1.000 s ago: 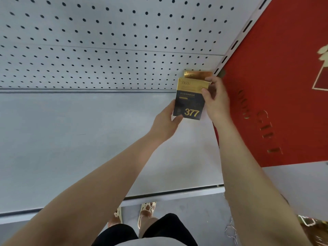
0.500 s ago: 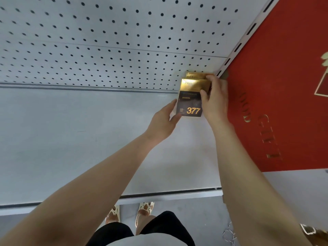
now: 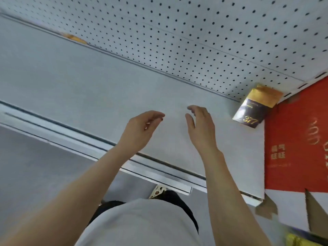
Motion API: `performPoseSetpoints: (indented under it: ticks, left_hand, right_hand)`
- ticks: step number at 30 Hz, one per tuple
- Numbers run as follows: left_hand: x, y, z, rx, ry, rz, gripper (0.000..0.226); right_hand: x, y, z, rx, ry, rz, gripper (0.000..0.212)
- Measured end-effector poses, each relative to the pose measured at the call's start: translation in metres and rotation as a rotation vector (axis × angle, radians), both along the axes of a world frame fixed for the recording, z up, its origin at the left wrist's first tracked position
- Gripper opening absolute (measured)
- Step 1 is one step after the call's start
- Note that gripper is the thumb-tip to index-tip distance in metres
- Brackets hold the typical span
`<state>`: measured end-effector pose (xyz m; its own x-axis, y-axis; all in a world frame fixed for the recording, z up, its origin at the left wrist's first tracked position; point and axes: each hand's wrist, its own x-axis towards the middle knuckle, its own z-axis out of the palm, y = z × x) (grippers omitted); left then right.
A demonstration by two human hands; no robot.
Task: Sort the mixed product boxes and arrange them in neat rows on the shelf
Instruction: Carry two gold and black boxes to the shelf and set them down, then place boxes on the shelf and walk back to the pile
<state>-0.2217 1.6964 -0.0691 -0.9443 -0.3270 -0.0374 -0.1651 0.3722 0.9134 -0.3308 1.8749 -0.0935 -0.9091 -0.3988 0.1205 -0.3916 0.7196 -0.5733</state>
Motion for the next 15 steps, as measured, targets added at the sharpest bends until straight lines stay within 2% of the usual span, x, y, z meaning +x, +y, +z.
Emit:
performPoseSetpoints:
  ticks: [8,15]
  left_hand:
    - [0.182,-0.152,-0.01,-0.016,-0.055,0.421,0.018]
    - [0.329,-0.275,-0.027,-0.042,-0.094,0.702,0.018]
  right_hand:
    - [0.135,-0.186,-0.01,-0.015,0.001,0.402,0.024]
    - [0.247,-0.344,-0.03,0.009,0.005,0.688,0.025]
